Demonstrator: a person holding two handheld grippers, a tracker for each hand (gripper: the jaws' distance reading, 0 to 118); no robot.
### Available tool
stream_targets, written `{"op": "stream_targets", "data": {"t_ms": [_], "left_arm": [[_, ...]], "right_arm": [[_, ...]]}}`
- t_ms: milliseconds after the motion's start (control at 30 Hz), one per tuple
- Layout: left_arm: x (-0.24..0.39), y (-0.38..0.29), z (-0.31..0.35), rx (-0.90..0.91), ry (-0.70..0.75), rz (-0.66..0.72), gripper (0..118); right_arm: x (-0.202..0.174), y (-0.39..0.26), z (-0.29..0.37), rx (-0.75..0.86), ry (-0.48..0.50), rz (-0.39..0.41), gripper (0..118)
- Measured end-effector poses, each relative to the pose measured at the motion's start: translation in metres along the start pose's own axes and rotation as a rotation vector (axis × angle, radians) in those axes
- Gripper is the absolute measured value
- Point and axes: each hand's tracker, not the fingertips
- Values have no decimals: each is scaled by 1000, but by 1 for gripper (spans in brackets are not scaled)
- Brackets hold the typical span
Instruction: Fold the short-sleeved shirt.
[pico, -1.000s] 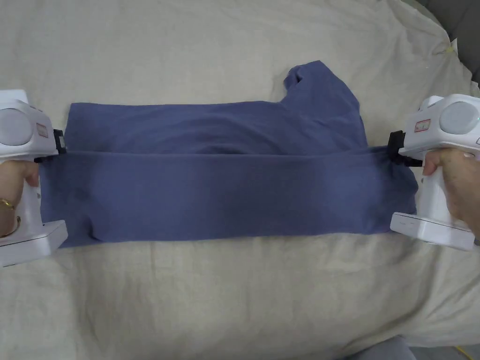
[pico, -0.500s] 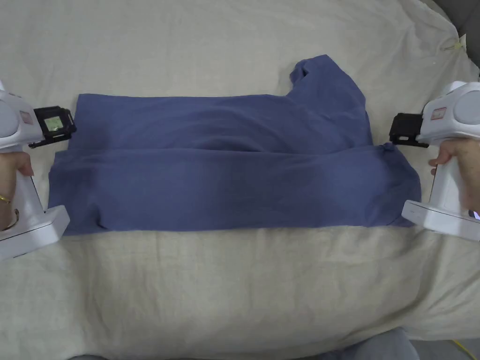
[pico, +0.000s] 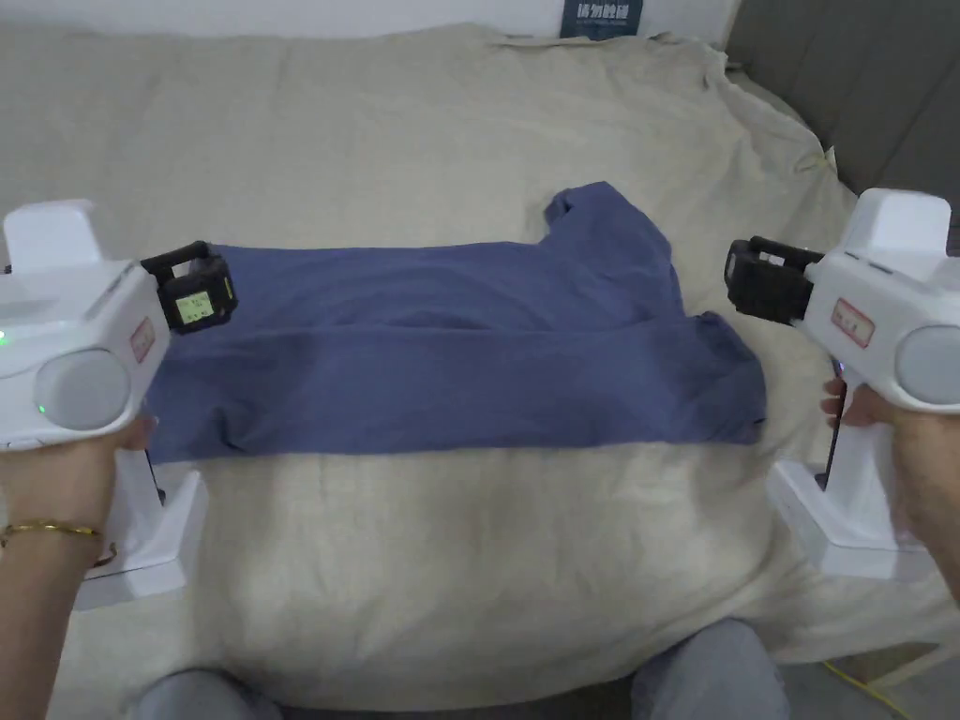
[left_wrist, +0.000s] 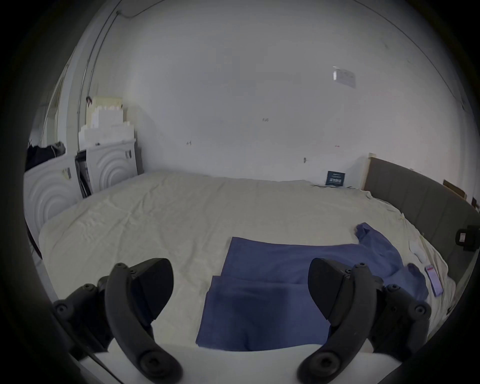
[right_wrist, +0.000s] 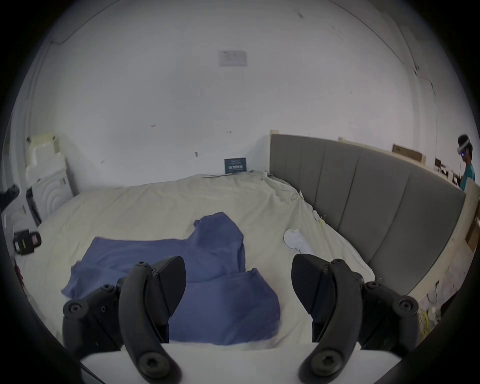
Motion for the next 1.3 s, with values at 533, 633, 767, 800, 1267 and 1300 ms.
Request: {"op": "stream_targets", "data": {"t_ms": [533, 633, 767, 800, 1267, 1300], "left_arm": [[15, -37, 71, 74, -47, -76, 0], [16, -41, 75, 72, -54, -68, 0], [15, -41, 76, 69, -61, -47, 0], [15, -41, 75, 68, -61, -48, 0], [16, -40, 71, 57, -62, -29, 0], [16, -40, 71, 55, -62, -29, 0]], "right_arm": [[-9, -36, 70, 91, 50, -47, 0], [-10, -35, 70, 94, 42, -35, 0], [-9, -32, 65, 90, 52, -55, 0], [-9, -31, 62, 79, 53, -50, 0], [17, 17, -56, -420, 34, -54, 0], [20, 18, -66, -460, 30, -66, 7]]}}
